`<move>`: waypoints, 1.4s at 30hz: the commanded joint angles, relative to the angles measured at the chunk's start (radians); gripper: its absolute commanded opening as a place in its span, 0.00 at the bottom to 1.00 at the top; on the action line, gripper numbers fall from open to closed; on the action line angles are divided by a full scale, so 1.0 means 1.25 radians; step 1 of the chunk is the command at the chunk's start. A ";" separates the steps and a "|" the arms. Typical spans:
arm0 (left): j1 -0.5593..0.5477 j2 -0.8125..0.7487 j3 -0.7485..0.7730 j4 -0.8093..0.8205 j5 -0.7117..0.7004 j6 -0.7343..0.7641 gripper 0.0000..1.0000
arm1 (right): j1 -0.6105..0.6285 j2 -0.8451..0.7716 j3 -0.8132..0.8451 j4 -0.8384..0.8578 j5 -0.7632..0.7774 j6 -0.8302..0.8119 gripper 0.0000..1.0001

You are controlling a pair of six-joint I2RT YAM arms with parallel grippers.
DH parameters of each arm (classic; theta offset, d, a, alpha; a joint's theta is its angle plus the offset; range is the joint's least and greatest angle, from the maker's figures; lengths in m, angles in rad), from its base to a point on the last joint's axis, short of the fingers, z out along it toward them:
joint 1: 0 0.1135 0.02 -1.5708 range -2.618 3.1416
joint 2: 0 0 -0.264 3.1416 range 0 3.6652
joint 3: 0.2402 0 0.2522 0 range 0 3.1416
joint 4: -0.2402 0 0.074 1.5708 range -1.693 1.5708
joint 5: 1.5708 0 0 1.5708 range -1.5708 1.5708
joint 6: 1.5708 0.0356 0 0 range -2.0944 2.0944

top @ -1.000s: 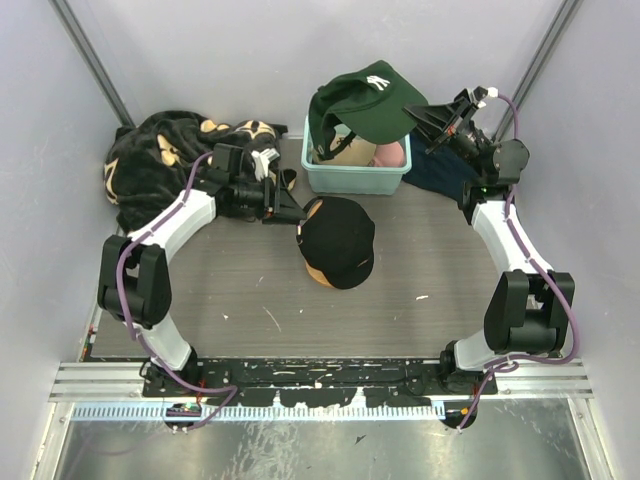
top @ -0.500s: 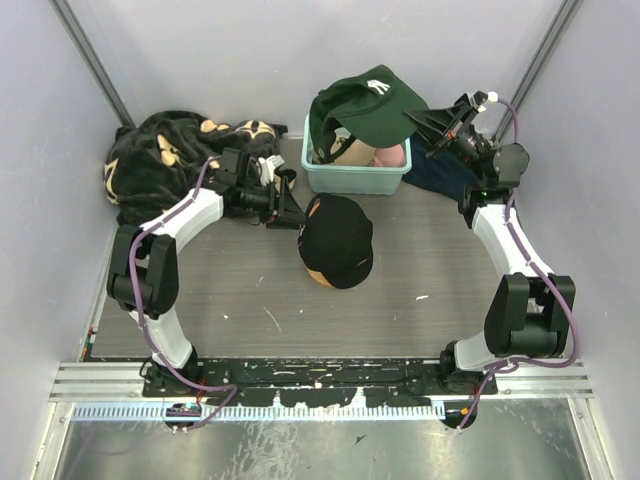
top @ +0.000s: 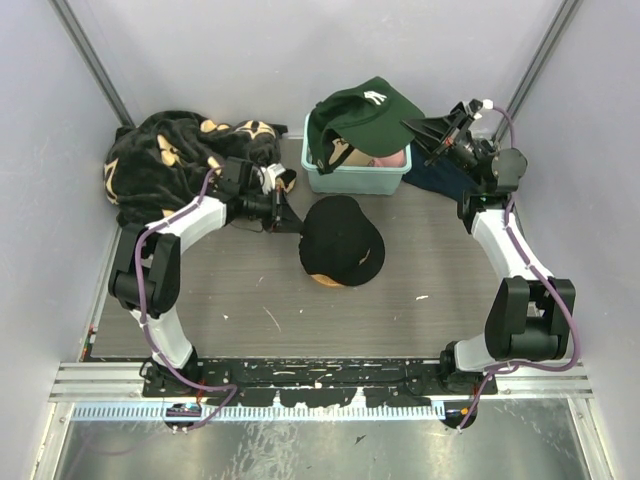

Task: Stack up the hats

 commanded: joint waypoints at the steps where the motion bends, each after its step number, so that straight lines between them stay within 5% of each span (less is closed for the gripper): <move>1: 0.001 -0.037 -0.073 0.062 -0.022 -0.057 0.02 | 0.008 -0.054 -0.003 0.006 -0.035 0.005 0.01; 16: 0.005 -0.053 -0.137 0.164 -0.050 -0.252 0.02 | 0.111 -0.058 0.003 -0.170 -0.141 -0.169 0.01; 25: 0.018 -0.024 -0.157 0.279 -0.025 -0.370 0.02 | 0.134 -0.125 -0.142 -0.188 -0.169 -0.222 0.01; 30: 0.018 0.002 -0.154 0.331 -0.011 -0.409 0.02 | 0.153 -0.077 -0.217 0.086 -0.137 -0.157 0.01; 42: 0.018 0.023 -0.181 0.402 0.000 -0.463 0.02 | 0.231 0.229 -0.046 0.541 -0.019 0.037 0.01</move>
